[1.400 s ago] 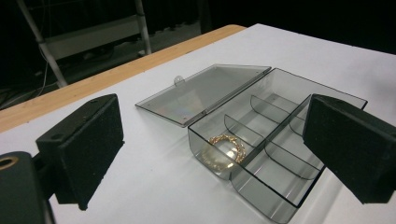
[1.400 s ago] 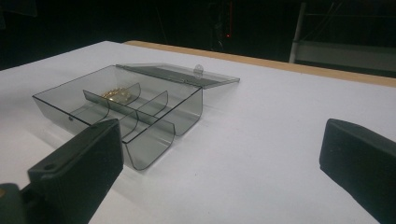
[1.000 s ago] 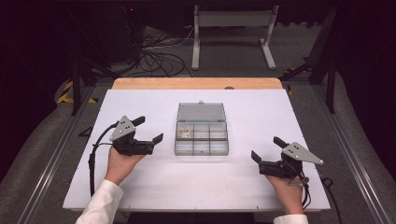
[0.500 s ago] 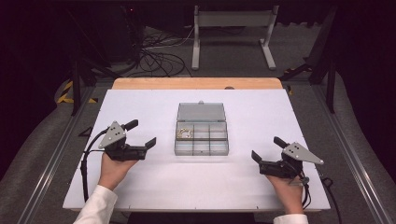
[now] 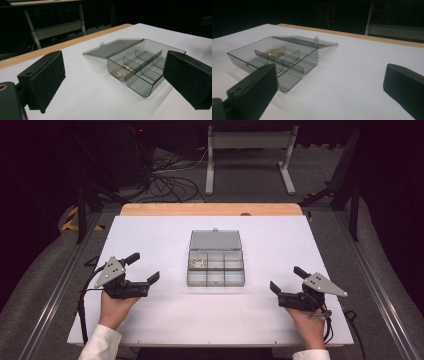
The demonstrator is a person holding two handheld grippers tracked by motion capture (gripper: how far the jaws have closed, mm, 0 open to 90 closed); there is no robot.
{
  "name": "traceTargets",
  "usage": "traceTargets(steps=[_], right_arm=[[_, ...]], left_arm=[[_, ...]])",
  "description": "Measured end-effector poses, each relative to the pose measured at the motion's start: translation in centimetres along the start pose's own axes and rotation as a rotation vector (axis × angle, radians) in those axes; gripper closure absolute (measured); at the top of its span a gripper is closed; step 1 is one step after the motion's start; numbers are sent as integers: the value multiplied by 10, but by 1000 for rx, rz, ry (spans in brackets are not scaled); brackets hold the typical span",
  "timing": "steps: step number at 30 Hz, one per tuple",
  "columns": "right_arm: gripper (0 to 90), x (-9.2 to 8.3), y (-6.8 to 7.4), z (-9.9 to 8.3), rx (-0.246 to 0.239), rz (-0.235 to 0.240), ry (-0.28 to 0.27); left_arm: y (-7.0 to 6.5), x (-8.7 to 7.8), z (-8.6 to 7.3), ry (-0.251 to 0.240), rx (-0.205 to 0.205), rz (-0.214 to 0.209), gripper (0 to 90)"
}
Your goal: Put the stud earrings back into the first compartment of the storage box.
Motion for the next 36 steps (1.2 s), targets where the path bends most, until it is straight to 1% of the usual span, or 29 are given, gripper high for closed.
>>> traceTargets(steps=[2,5,8,13,16,22,25,27,28,30,31,32,33,36], right_arm=[[0,0,0,0,-2,0,-1],[0,-1,0,1,-5,2,-6],[0,-2,0,1,-8,5,-12],[0,-1,0,1,-7,6,-12],[0,-1,1,1,-9,8,-11],[0,0,1,0,-11,12,-5],[0,0,1,0,-14,12,-5],[0,0,1,0,-15,13,-4],[0,1,1,-1,-15,14,-3],[0,1,2,-1,-9,14,-2],[0,1,2,-1,-11,16,-2],[0,1,2,-1,-10,16,-1],[0,1,2,-1,-11,15,-1],[0,1,2,-1,-21,16,2]], left_arm=[[1,-1,-2,5,3,1,48],[1,-3,-6,8,-11,-3,43],[1,-5,-9,8,-2,5,39],[5,-10,-11,-1,-6,17,38],[6,-13,-14,4,4,26,38],[7,-17,-18,8,1,23,37],[8,-19,-21,5,-2,32,37],[10,-20,-22,9,5,35,37],[10,-20,-22,7,-3,33,37],[11,-21,-24,7,-2,32,36],[11,-21,-24,5,-11,32,37],[11,-22,-25,8,-4,31,36],[11,-23,-25,9,-11,31,37],[13,-26,-25,-4,-15,37,37]])
Point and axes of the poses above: each handheld gripper's, and its own axes: x roughly forward along the jaws, z roughly out of its top, y roughly to its left, the point moved 5 cm from there along x, roughly forward along the jaws, and after that the axes turned 2 degrees about y, right-handed, at the moved point
